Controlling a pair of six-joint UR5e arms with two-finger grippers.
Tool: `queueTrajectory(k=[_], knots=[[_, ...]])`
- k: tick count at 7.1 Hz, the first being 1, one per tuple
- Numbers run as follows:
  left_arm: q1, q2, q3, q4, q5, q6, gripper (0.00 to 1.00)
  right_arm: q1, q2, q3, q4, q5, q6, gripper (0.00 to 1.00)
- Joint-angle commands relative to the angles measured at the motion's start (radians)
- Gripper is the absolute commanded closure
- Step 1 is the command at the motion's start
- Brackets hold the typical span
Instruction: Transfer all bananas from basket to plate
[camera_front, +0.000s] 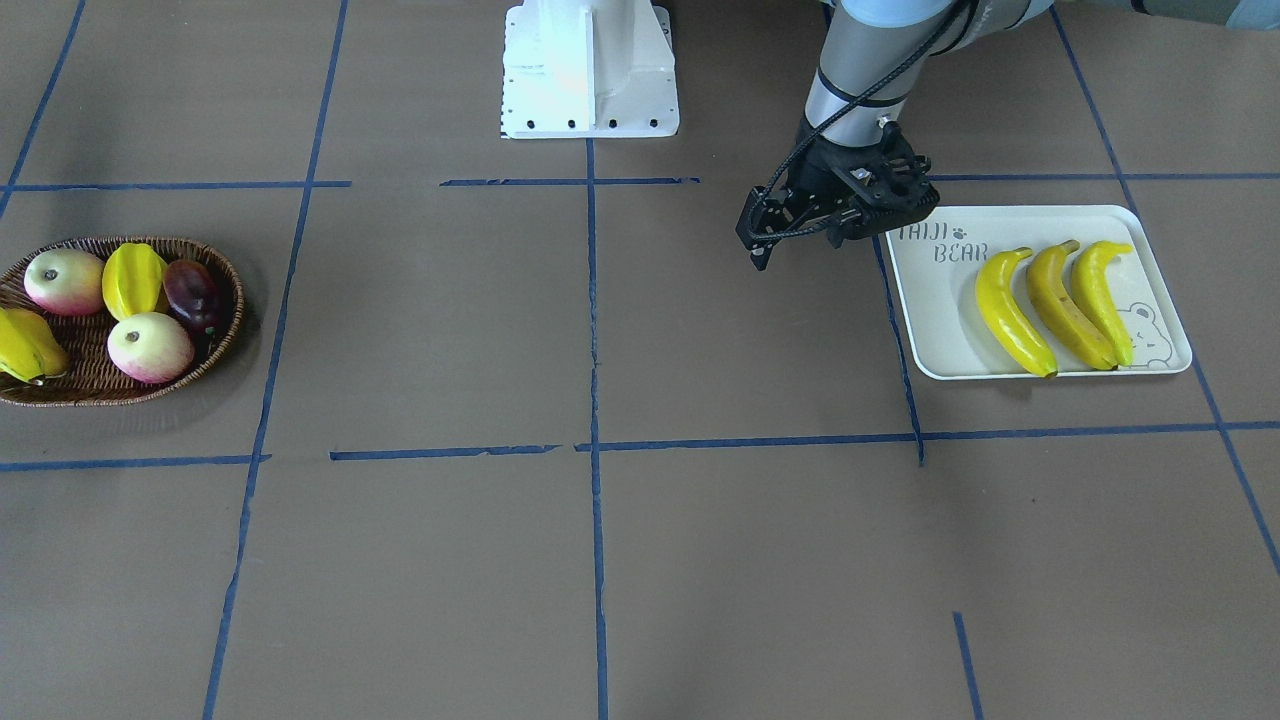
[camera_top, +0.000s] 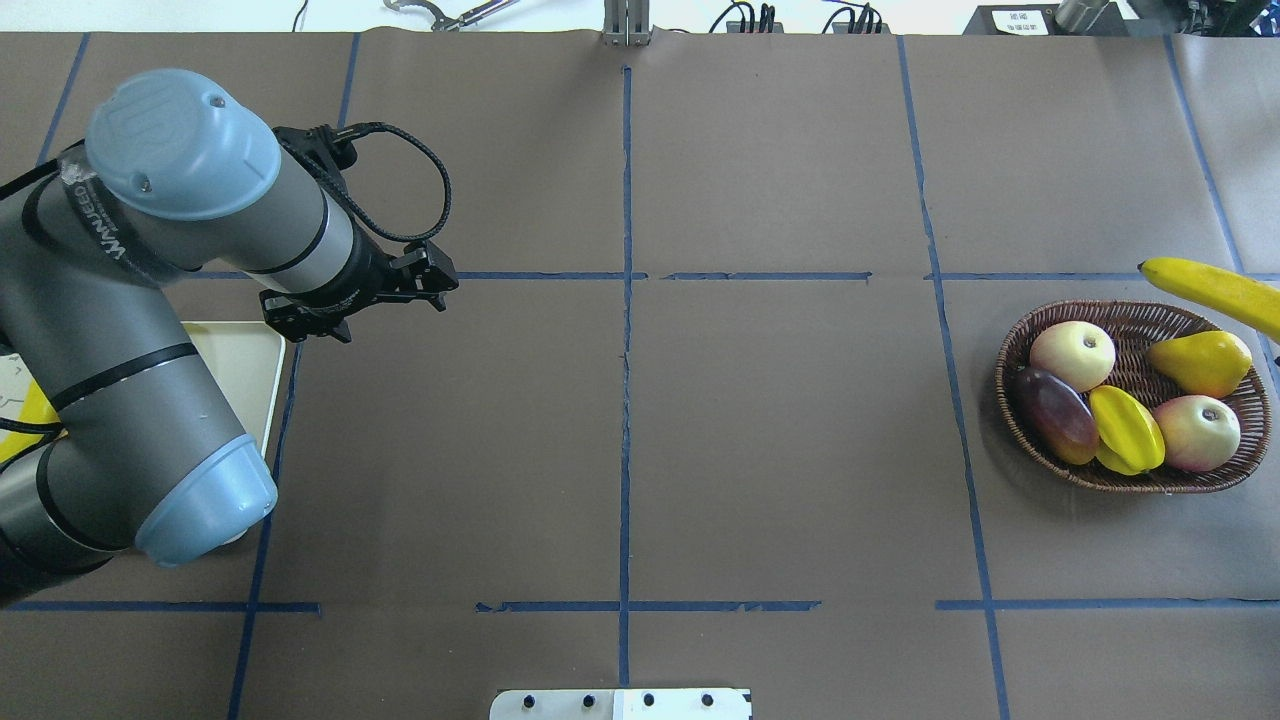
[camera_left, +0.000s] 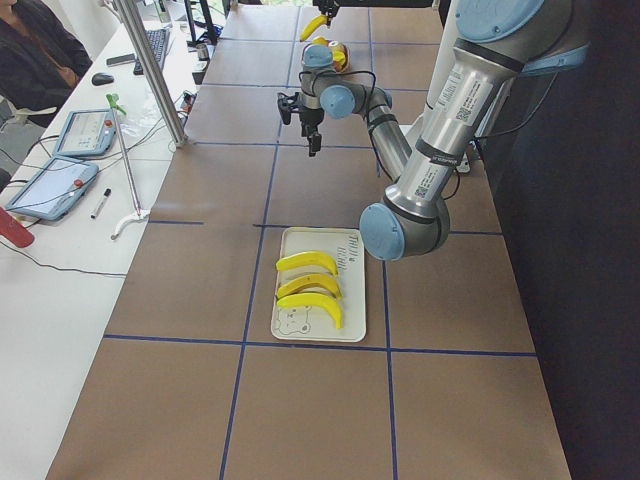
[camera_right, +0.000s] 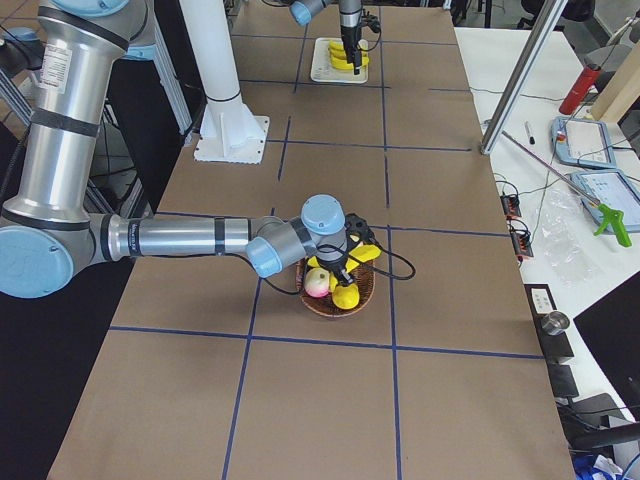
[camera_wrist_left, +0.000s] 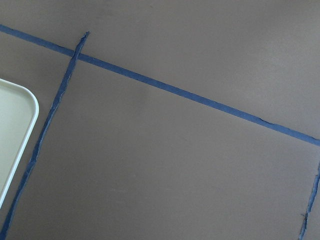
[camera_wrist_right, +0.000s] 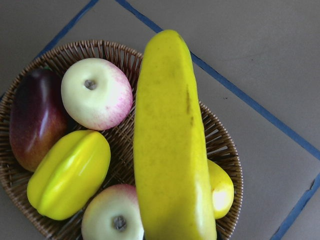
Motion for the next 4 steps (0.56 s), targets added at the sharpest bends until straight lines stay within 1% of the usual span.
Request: queueTrajectory(k=[1, 2, 4], knots=[[0.001, -0.007, -0.001, -0.053, 0.0, -0.023, 0.0, 0.001, 0.147, 0.002, -0.017, 0.044, 0.293, 1.0], [0.001, -0.008, 0.0, -0.113, 0.0, -0.078, 0.0, -0.036, 0.206, 0.005, -0.011, 0.056, 0.439, 1.0], [0.023, -0.008, 0.02, -0.32, 0.0, -0.234, 0.0, -0.138, 0.27, 0.07, -0.007, 0.04, 0.691, 1.0]])
